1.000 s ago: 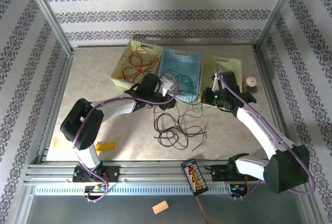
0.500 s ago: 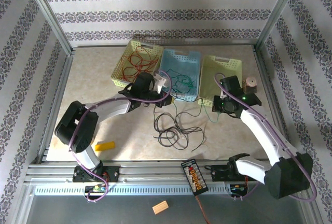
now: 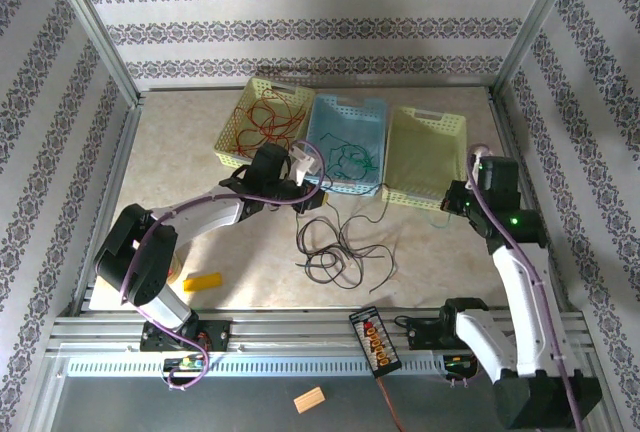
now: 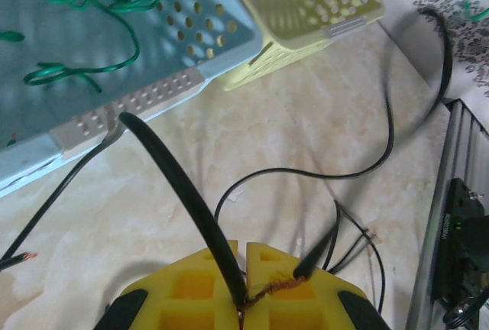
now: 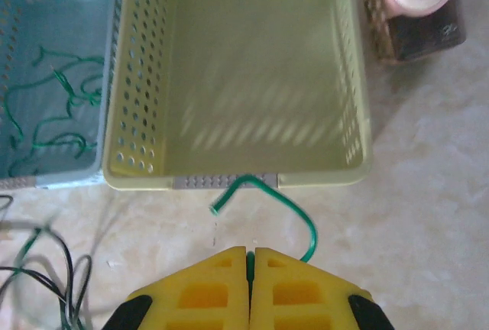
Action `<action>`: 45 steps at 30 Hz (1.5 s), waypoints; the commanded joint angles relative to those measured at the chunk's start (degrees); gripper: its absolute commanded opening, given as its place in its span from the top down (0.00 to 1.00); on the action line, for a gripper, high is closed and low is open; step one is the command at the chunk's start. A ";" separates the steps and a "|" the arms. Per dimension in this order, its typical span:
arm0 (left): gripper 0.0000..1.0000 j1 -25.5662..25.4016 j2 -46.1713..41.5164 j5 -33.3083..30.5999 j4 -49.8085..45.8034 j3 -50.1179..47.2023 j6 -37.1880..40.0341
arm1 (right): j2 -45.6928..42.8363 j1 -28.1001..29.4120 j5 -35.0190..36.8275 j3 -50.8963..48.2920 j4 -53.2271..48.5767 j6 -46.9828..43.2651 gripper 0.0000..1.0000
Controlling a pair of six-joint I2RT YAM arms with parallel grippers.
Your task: Untangle the cables
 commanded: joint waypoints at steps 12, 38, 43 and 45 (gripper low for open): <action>1.00 0.48 -1.67 -1.96 -3.62 -0.90 4.36 | 7.49 1.60 -10.40 1.34 16.68 10.68 0.91; 1.00 -0.22 -10.60 -3.24 -2.64 -3.09 1.13 | 38.25 26.02 -11.30 13.73 21.70 6.00 0.36; 1.00 -0.24 -10.86 -3.42 -2.51 -3.28 1.11 | 38.05 27.16 -11.03 5.58 23.09 9.29 0.48; 1.00 -0.24 -11.03 -3.38 -1.89 -3.85 0.55 | 39.25 25.93 -12.00 6.25 23.28 8.52 0.48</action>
